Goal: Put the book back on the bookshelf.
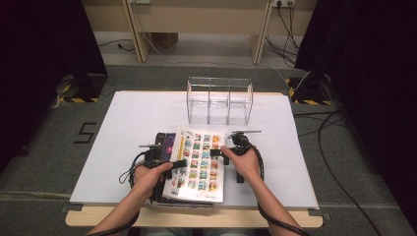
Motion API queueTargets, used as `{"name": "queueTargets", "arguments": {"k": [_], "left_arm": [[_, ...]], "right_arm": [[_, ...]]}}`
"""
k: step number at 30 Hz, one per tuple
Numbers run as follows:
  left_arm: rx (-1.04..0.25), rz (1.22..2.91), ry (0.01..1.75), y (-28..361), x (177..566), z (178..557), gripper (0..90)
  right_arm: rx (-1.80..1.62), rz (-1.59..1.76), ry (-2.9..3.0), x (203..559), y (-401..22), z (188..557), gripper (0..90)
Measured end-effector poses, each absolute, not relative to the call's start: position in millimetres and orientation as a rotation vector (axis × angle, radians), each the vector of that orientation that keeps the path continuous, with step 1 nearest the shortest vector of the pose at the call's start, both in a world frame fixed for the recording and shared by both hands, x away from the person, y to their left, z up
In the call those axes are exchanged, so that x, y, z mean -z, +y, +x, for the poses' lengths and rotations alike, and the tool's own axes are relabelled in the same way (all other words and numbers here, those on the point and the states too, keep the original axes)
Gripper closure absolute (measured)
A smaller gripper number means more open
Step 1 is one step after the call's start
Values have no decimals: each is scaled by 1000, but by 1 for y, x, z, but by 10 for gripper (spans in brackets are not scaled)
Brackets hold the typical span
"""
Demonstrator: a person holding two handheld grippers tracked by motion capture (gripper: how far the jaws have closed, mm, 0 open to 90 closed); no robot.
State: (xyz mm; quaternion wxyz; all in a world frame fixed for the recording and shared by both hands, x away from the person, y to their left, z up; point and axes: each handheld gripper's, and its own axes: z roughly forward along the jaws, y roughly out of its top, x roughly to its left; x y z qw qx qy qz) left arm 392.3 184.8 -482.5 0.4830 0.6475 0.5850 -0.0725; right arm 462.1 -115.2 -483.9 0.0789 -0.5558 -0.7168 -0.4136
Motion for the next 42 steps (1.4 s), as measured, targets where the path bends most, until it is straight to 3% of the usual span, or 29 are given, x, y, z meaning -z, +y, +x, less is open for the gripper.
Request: {"name": "queueTargets", "arguments": {"k": [3, 7, 12, 16, 21, 27, 29, 35, 37, 42], "left_arm": [[172, 1591, 1429, 184, 481, 393, 704], [163, 1616, 1438, 186, 479, 395, 686], [159, 1627, 1451, 188, 478, 396, 680], [172, 1637, 1460, 191, 477, 398, 691], [184, 1637, 1455, 193, 477, 399, 693], [180, 1642, 1447, 193, 477, 400, 684], [156, 1648, 1440, 194, 476, 398, 645], [-82, 1695, 1434, 207, 467, 388, 462], [-171, 1662, 1407, 217, 464, 382, 454], [-246, 1598, 1401, 235, 465, 371, 432]], "right_arm": [[1210, -1664, -2145, 482, -115, 465, 343], [1235, -1689, -2159, 468, -117, 463, 524], [1313, -1602, -2332, 432, -100, 453, 644], [1262, -1535, -2416, 419, -84, 456, 639], [1177, -1515, -2399, 435, -76, 473, 593], [1150, -1540, -2309, 443, -79, 485, 673], [1167, -1545, -2302, 442, -78, 482, 685], [1265, -1551, -2253, 428, -78, 473, 720], [1306, -1549, -2240, 421, -78, 470, 731], [1398, -1555, -2272, 404, -80, 462, 739]]}}
